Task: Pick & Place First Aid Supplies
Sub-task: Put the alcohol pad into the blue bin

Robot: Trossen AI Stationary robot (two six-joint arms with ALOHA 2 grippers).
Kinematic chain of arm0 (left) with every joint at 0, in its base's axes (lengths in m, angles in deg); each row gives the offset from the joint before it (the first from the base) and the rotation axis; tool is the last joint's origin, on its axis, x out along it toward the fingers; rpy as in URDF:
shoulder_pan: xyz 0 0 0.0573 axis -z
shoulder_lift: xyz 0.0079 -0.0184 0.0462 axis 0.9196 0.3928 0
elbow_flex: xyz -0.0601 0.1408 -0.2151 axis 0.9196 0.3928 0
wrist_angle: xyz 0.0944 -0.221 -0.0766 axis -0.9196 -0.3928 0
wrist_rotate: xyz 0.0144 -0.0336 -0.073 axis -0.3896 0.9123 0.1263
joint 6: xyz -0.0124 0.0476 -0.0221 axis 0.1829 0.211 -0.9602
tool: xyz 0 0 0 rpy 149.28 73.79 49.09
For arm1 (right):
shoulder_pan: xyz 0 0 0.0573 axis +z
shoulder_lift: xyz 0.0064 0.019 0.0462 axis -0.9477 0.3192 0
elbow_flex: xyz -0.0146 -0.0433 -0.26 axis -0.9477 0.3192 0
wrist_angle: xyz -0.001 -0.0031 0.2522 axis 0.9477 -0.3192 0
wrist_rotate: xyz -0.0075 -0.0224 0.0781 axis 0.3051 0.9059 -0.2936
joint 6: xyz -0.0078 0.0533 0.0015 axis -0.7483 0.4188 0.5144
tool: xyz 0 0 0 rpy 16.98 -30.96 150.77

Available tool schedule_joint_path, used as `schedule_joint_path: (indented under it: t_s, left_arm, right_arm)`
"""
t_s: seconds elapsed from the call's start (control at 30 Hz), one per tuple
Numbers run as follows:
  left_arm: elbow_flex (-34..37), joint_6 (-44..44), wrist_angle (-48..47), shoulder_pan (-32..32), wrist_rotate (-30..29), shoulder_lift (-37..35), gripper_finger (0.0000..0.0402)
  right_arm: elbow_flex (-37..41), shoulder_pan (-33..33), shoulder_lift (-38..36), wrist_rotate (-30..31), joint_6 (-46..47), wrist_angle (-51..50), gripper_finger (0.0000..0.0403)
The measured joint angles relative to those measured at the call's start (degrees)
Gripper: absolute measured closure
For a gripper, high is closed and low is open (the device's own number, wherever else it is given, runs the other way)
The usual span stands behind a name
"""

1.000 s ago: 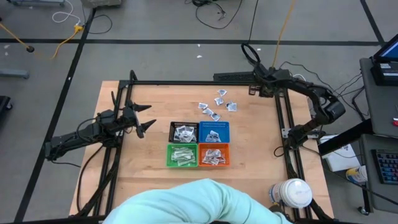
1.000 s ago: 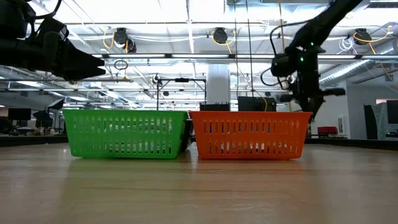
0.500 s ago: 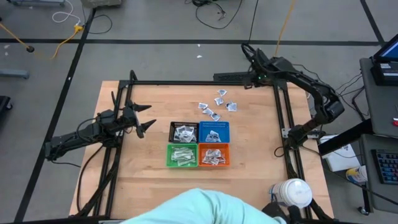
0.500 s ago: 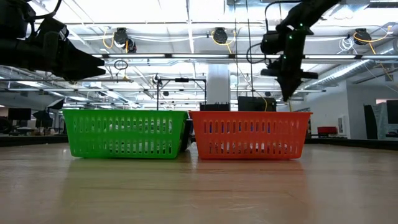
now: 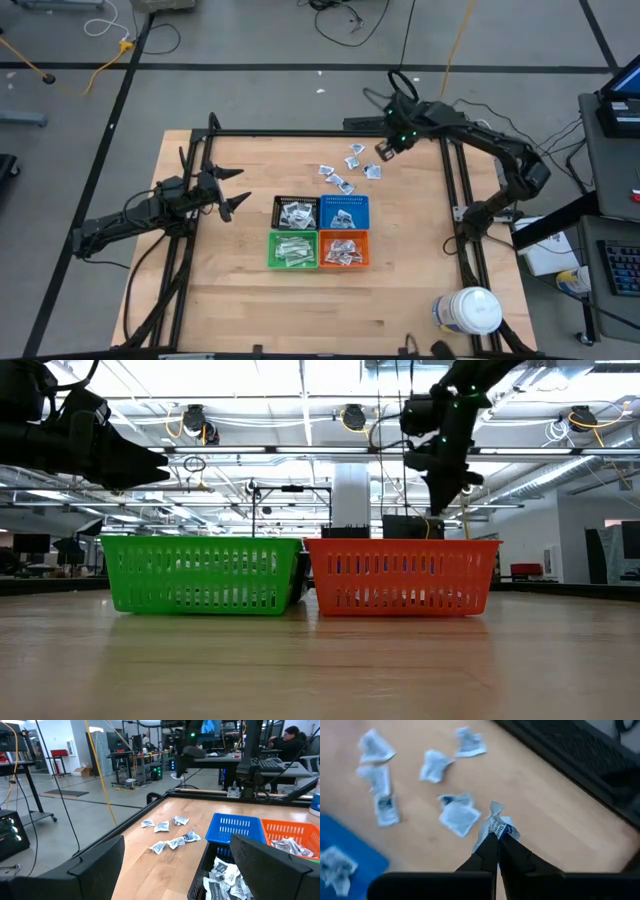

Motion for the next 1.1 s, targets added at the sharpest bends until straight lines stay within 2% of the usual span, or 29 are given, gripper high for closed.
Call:
schedule_joint_path:
  t_s: [0.27, 0.6, 1.0, 1.1]
  left_arm:
    - [0.0, 0.0, 0.0, 0.0, 0.0, 0.0, 0.0036]
    - [0.0, 0.0, 0.0, 0.0, 0.0, 0.0, 0.0036]
    - [0.0, 0.0, 0.0, 0.0, 0.0, 0.0, 0.0036]
    - [0.0, 0.0, 0.0, 0.0, 0.0, 0.0, 0.0037]
  right_arm:
    - [0.0, 12.9, 0.0, 0.0, -6.5, 0.0, 0.0403]
    - [0.0, 27.8, 0.2, -0.2, -8.5, 2.4, 0.0403]
    - [0.0, 35.6, 9.8, 0.6, -8.4, 11.2, 0.0403]
    - [0.0, 36.3, 13.0, 4.0, -8.4, 12.7, 0.0403]
